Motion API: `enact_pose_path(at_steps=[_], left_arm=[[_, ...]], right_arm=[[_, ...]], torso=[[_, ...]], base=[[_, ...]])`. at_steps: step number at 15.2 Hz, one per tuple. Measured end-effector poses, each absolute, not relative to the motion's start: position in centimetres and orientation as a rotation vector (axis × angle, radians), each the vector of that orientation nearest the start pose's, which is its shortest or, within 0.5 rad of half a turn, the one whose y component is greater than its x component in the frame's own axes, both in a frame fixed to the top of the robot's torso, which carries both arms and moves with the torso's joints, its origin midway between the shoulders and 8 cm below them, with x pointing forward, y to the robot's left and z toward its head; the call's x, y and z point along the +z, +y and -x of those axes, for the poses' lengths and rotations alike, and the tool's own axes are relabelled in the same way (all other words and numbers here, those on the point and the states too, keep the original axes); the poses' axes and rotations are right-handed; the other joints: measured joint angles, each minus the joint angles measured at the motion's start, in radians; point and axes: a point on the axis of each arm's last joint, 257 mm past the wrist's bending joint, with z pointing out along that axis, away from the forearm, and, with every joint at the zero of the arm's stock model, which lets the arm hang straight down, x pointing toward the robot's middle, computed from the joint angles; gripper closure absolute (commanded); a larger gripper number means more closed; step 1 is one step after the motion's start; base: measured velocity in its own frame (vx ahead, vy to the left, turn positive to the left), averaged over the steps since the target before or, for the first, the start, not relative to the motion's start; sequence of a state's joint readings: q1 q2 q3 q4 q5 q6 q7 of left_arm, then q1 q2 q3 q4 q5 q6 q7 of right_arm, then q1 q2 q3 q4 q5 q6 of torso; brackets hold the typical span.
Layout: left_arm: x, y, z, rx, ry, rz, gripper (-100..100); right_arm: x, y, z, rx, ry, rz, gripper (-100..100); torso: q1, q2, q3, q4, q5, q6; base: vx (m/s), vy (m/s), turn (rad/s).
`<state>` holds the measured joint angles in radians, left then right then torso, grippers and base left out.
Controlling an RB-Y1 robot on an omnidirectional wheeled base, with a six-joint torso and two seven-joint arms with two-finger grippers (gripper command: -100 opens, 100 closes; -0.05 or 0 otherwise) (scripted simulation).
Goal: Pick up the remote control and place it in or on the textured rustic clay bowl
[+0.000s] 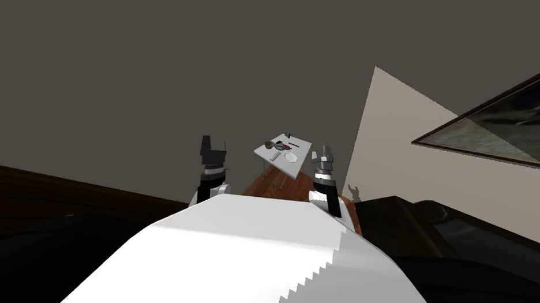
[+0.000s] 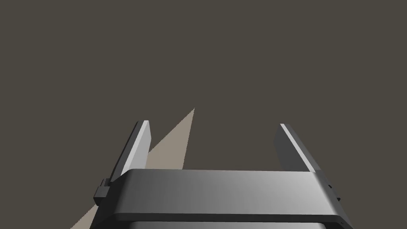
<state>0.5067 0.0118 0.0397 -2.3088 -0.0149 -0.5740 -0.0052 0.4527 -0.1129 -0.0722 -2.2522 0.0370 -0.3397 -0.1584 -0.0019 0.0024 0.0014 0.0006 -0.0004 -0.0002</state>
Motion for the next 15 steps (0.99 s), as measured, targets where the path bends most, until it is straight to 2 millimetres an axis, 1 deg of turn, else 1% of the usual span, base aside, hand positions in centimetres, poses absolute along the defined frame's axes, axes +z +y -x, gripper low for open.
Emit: enact_pose_path(at_steps=[5,7,9,11,15], left_arm=[[4.9,28.4,-32.3,-1.269,0.564,0.552,0],[4.9,28.4,-32.3,-1.269,0.564,0.552,0],[4.9,28.4,-32.3,-1.269,0.564,0.552,0],[4.9,28.4,-32.3,-1.269,0.564,0.552,0],[4.9,28.4,-32.3,-1.269,0.564,0.552,0]], right_arm=[[0.7,-31.5,-39.5,1.307,0.797,-0.753,-100],[0.7,-32.3,-40.0,1.303,0.803,-0.775,-100],[1.2,-33.1,-40.6,1.298,0.804,-0.791,-100],[1.8,-34.5,-41.2,1.286,0.800,-0.810,-100],[2.2,-36.5,-42.3,1.275,0.787,-0.868,-100]], torso=[[0.000,0.000,0.000,0.000,0.000,0.000],[0.000,0.000,0.000,0.000,0.000,0.000],[0.001,-0.001,0.000,0.000,0.000,0.000],[0.001,0.000,0.000,0.000,0.000,0.000],[0.001,-0.001,-0.001,0.000,0.000,0.000]], base=[[-0.037,-0.014,0.084],[-0.024,-0.009,0.043],[-0.031,-0.003,0.105],[-0.028,-0.006,0.074],[-0.019,0.001,0.085]])
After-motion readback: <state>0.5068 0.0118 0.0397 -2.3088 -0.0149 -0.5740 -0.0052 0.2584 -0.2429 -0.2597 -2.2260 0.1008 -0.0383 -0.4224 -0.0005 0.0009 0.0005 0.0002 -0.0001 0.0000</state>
